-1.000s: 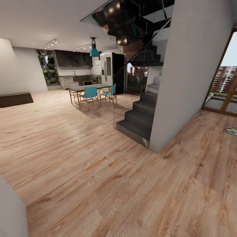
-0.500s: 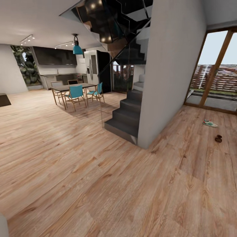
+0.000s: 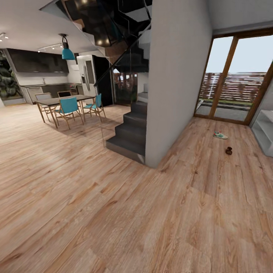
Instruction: Pick up the two gym shoes and the two sandals from the corridor floor and place them onto the hallstand (shoe rack) in the corridor, making sure they are on the rack and not on the floor. Arrange them so the two gym shoes are next to each other and the two sandals are next to each other.
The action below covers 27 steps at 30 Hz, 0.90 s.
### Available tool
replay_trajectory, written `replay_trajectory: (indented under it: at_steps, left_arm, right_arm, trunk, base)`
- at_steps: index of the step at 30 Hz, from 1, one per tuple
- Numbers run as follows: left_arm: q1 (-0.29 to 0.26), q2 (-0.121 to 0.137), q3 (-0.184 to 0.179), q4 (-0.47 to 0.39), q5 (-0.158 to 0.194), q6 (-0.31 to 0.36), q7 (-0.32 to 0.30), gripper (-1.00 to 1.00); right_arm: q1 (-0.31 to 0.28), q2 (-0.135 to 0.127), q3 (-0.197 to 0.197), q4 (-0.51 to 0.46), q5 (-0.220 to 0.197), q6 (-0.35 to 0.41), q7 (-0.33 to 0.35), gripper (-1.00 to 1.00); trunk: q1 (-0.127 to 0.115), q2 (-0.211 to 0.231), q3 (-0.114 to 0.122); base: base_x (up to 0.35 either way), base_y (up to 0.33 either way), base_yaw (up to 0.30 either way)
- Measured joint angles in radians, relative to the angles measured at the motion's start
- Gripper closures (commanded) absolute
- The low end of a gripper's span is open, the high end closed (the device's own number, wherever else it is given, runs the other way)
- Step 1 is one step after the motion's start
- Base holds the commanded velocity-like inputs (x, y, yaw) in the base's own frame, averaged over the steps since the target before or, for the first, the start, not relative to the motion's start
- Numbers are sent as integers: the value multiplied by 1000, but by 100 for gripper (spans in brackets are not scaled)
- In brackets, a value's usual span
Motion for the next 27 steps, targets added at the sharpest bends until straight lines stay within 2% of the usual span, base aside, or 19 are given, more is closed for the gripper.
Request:
replay_trajectory:
  at_steps: [14, 27]
  left_arm:
    - [0, 1, 4, 0, 1, -1, 1, -100]
    - [0, 1, 4, 0, 2, 1, 1, -100]
  right_arm:
    - [0, 0, 1, 0, 0, 0, 0, -100]
    - [0, 0, 1, 0, 0, 0, 0, -100]
  trunk:
    - [0, 0, -12]
    - [-1, 0, -24]
  base:
    - [11, -5, -267]
    - [249, -123, -267]
